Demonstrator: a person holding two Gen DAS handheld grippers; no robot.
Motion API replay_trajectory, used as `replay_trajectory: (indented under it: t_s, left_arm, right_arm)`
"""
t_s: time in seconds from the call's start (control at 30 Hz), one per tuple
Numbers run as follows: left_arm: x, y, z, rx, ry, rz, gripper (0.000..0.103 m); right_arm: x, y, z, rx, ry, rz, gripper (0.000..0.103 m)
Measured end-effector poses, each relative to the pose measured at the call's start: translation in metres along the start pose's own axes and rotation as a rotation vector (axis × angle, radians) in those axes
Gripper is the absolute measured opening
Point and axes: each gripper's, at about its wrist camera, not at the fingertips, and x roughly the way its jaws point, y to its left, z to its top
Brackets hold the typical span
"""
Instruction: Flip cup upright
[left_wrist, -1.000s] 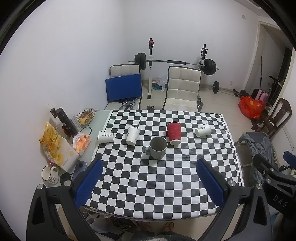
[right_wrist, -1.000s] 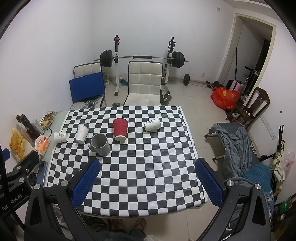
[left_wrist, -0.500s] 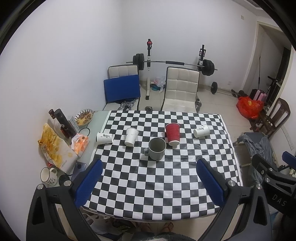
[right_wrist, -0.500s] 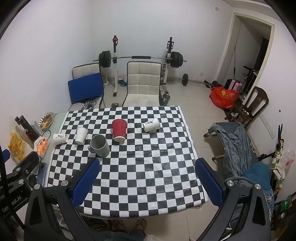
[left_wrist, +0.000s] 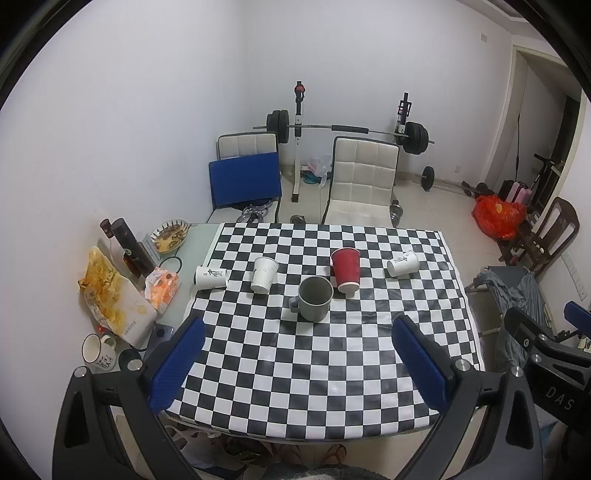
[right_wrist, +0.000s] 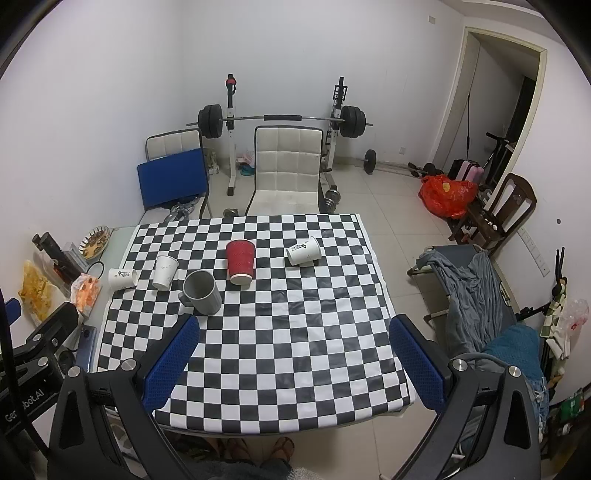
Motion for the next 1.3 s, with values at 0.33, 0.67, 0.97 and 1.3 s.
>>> replay_trajectory:
  t_s: [0.33,0.67,0.97,1.3]
  left_arm:
    - [-0.008,0.001,0.008,0.0,-0.024,0.007,0.103]
    - [-0.016,0.001,0.006,-0.003,-0.036,0.005,0.103]
    - [-0.017,0.001,0.0,-0.002,-0.042,0.005,0.103]
    - [-0.016,0.003,0.0,-0.005,-0.043,0.003,0.103]
  right_arm:
    - [-0.003,0.001,0.003,0.001,-0.005,0.006,0.103]
    - [-0.007,0.004,0.007,-0.002,-0.013,0.006,0.103]
    - [-0.008,0.003,0.004,-0.001,-0.014,0.008,0.103]
    - [-0.01,0.003,0.003,0.001,-0.015,0.013,0.103]
